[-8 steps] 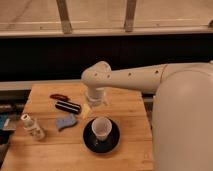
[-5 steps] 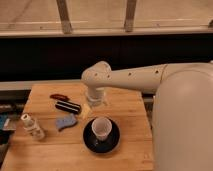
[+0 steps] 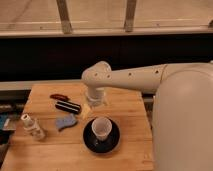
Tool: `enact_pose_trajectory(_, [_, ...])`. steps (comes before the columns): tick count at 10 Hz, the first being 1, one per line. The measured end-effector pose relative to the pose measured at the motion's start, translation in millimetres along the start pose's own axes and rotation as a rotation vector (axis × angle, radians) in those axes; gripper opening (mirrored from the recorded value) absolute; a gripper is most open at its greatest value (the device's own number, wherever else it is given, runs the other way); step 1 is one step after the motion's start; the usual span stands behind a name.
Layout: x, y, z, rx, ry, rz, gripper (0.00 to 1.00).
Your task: Knock the bottle over
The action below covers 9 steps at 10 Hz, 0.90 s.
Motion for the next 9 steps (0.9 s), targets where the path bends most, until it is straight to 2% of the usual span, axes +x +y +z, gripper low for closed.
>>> enact_pose_trajectory(6, [0.1,0.1,0.5,-0.001,0.001,0.000,0.79])
enact_pose_trajectory(8, [0.1,0.1,0.5,-0.001,0.001,0.000,0.64])
enact_pose_trajectory(9, [0.1,0.1,0.6,-0.001,0.001,0.000,0.52])
